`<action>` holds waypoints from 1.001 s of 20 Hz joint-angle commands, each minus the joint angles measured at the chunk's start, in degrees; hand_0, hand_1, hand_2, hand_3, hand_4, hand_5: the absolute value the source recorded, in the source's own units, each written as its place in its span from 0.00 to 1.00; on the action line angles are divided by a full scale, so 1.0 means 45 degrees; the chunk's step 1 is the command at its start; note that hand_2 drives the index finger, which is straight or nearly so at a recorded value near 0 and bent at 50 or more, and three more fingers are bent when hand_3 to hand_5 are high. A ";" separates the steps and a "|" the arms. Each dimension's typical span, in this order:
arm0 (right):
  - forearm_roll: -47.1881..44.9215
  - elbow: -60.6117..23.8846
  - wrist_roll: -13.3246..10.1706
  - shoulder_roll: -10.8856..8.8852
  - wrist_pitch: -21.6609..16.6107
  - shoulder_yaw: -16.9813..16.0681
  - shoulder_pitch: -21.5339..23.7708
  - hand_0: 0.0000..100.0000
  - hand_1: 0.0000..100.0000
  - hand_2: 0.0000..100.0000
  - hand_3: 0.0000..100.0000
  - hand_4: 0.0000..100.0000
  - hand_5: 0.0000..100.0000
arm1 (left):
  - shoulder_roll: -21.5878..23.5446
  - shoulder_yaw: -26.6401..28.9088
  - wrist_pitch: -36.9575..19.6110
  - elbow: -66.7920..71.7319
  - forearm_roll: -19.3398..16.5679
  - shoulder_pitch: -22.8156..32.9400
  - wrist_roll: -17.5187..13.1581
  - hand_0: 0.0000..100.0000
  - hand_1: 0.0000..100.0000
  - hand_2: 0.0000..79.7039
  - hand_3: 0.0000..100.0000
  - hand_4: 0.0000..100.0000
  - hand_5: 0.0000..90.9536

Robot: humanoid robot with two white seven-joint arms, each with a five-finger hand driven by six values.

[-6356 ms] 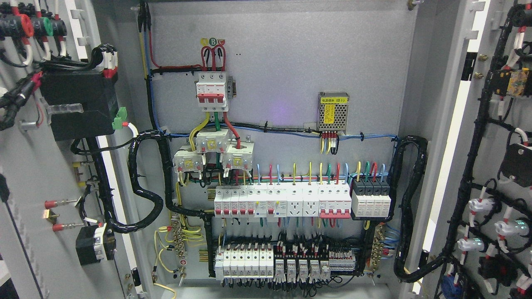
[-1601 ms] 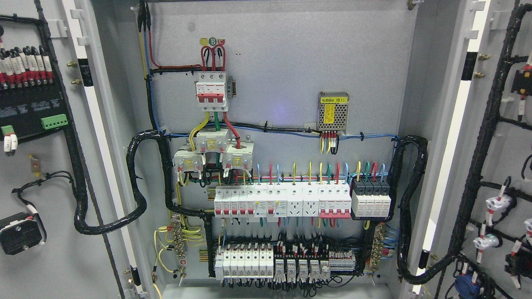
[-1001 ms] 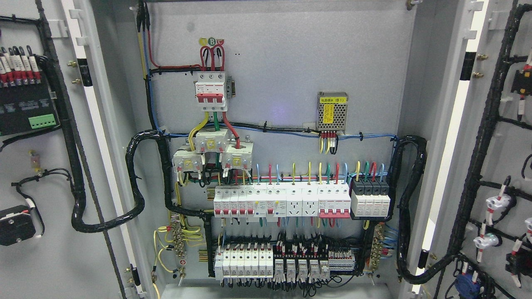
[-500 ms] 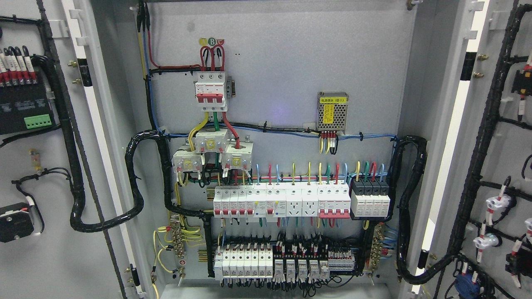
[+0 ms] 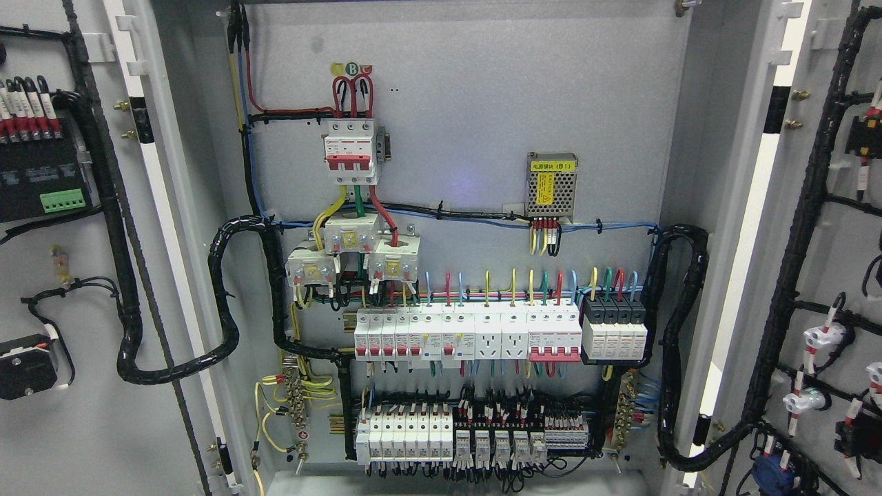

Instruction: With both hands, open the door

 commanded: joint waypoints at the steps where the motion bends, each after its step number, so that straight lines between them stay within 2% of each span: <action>1: -0.0002 -0.0262 0.0003 -0.0162 -0.0011 0.1149 -0.0165 0.38 0.00 0.00 0.00 0.00 0.00 | -0.0175 -0.0066 -0.3088 -0.1124 0.0021 0.0346 -0.0032 0.00 0.00 0.00 0.00 0.00 0.00; 5: 0.0057 -0.0262 0.0003 -0.0338 0.0008 0.1774 -0.0301 0.38 0.00 0.00 0.00 0.00 0.00 | -0.0527 -0.0571 -0.3088 -0.2627 0.0118 0.1243 -0.0032 0.00 0.00 0.00 0.00 0.00 0.00; 9: 0.0174 -0.0027 0.0003 -0.0319 0.0047 0.2925 -0.0945 0.38 0.00 0.00 0.00 0.00 0.00 | -0.1033 -0.1508 -0.3088 -0.4229 0.0373 0.2162 -0.0032 0.00 0.00 0.00 0.00 0.00 0.00; 16: 0.1209 0.0129 0.0003 -0.0202 0.0047 0.4528 -0.1200 0.38 0.00 0.00 0.00 0.00 0.00 | -0.1796 -0.4007 -0.3107 -0.5715 0.0256 0.2789 -0.0032 0.00 0.00 0.00 0.00 0.00 0.00; 18: 0.1384 0.0129 0.0003 -0.0182 0.0047 0.4938 -0.1181 0.38 0.00 0.00 0.00 0.00 0.00 | -0.2069 -0.4904 -0.3107 -0.5989 0.0042 0.2866 -0.0032 0.00 0.00 0.00 0.00 0.00 0.00; 20: 0.1560 0.0149 0.0003 -0.0163 0.0047 0.5387 -0.1122 0.38 0.00 0.00 0.00 0.00 0.00 | -0.2420 -0.5687 -0.3107 -0.6068 -0.0620 0.3100 -0.0032 0.00 0.00 0.00 0.00 0.00 0.00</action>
